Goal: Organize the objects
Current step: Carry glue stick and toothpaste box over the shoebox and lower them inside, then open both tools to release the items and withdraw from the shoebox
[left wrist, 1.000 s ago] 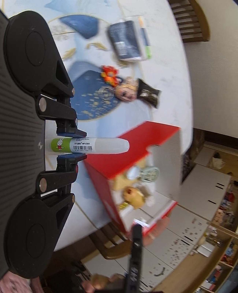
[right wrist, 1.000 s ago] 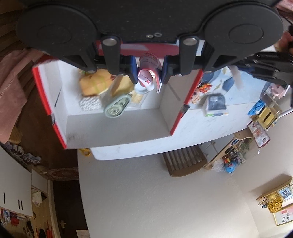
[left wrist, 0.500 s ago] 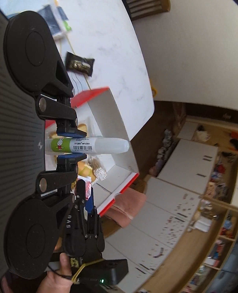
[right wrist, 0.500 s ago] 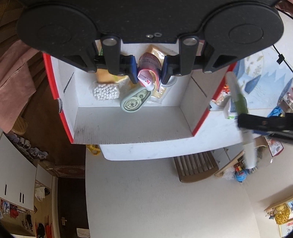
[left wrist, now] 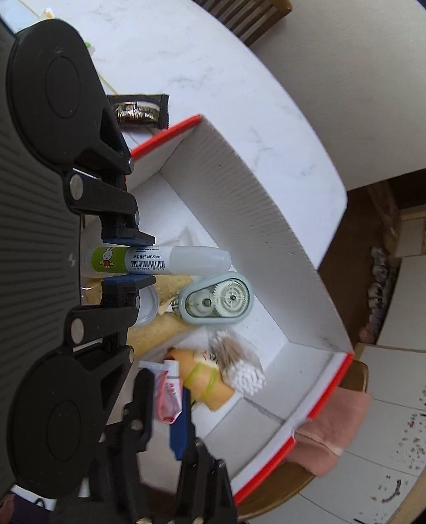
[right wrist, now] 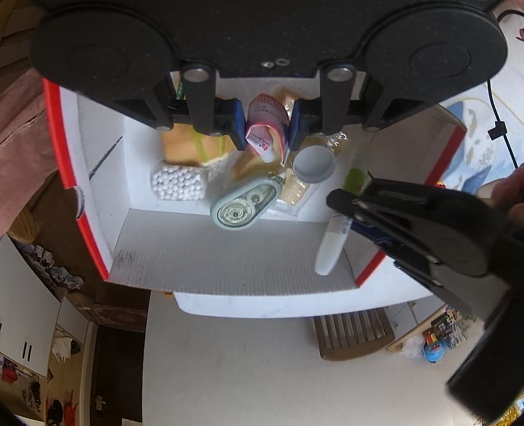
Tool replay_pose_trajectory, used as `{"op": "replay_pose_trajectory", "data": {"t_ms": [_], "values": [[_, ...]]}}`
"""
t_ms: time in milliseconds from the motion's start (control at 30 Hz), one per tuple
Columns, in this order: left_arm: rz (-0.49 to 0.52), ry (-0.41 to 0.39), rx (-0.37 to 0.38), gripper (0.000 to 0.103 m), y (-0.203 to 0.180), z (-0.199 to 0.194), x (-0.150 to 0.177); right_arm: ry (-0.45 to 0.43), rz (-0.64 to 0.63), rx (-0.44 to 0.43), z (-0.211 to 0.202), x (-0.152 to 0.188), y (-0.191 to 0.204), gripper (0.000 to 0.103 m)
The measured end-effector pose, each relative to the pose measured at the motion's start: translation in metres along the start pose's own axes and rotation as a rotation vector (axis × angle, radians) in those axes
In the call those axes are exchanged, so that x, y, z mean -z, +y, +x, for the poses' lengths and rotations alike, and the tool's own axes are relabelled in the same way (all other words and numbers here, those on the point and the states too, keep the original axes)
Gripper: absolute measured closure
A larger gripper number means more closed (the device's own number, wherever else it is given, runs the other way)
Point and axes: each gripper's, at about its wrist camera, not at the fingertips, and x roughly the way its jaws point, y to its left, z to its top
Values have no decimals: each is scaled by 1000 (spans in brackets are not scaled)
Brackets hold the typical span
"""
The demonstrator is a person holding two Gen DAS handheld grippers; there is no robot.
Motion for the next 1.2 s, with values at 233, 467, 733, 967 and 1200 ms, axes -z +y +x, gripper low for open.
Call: {"op": "replay_pose_trajectory", "data": {"t_ms": [233, 467, 733, 967, 1200], "values": [[-21, 53, 1, 87, 3, 25, -5, 33, -31, 24, 12, 1, 4, 77], [-45, 81, 7, 86, 3, 41, -11, 56, -28, 47, 16, 3, 1, 76], [-51, 87, -8, 85, 1, 49, -15, 67, -15, 58, 14, 5, -5, 72], [-58, 65, -7, 84, -1, 43, -10, 52, 2, 39, 6, 7, -9, 69], [-86, 20, 31, 84, 0, 25, -1, 11, 21, 7, -15, 6, -8, 67]]}}
